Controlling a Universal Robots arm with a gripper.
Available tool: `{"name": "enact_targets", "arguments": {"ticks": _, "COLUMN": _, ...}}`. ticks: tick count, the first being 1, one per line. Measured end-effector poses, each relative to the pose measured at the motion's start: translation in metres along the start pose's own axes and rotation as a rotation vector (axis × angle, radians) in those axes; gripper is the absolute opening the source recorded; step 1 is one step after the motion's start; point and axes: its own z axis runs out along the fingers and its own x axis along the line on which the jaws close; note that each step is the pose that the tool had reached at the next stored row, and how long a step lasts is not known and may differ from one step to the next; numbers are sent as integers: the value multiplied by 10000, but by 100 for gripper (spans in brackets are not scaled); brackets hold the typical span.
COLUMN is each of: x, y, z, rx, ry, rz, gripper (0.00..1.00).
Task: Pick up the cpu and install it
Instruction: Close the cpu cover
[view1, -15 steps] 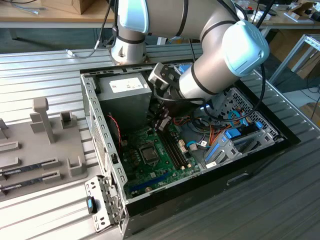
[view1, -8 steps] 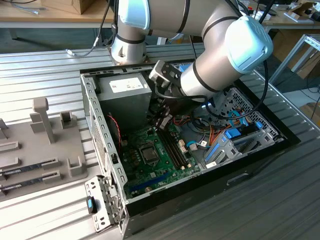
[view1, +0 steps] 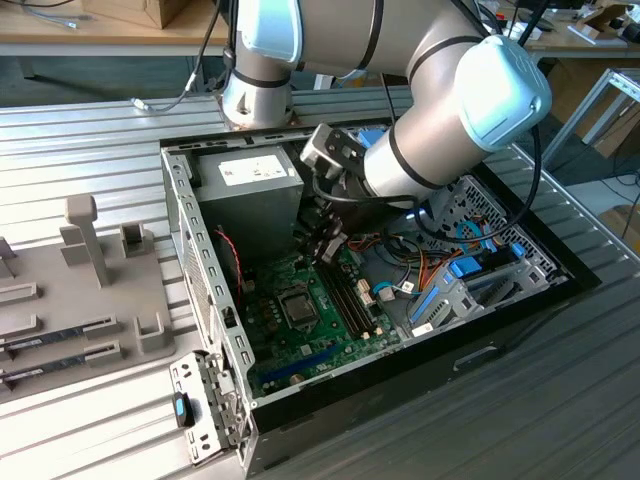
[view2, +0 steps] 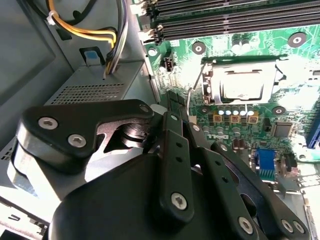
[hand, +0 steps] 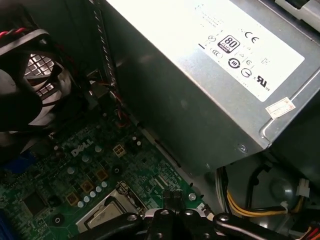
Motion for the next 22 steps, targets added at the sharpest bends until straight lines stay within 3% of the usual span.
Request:
{"name": "enact_targets", "arguments": {"ticks": 5, "x": 43, "y": -36, "z": -17, "rx": 17, "ry": 28, "rz": -15, "gripper": 11}}
{"name": "enact_targets", "arguments": {"ticks": 6, "x": 48, "y": -40, "z": -19, "rx": 49, "ry": 64, "rz": -9, "gripper": 11}}
{"name": "enact_targets", "arguments": {"ticks": 8, "x": 50, "y": -42, "z": -20, "rx": 313, "ry": 354, "rz": 70, "gripper": 11}}
{"name": "enact_targets", "arguments": {"ticks": 9, "x": 50, "y": -41, "z": -20, "rx": 407, "ry": 458, "rz": 103, "gripper": 11}}
{"name": "enact_targets", "arguments": {"ticks": 11, "x": 49, "y": -42, "z": -20, "rx": 722, "ry": 802, "rz": 210, "gripper": 11}}
{"name": "enact_targets", "arguments": {"ticks": 12, "x": 48, "y": -43, "z": -21, "rx": 781, "ry": 867, "rz": 231, "gripper": 11}}
{"name": "enact_targets", "arguments": {"ticks": 16, "x": 4, "y": -92, "z": -37, "rx": 781, "ry": 945, "rz": 241, "gripper": 11}}
{"name": "enact_targets", "arguments": {"ticks": 18, "x": 15, "y": -105, "z": -42, "rx": 778, "ry": 958, "rz": 203, "gripper": 11}}
{"name": "enact_targets", "arguments": {"ticks": 22, "x": 43, "y": -127, "z": -53, "rx": 776, "ry": 1058, "rz": -75, "gripper": 11}}
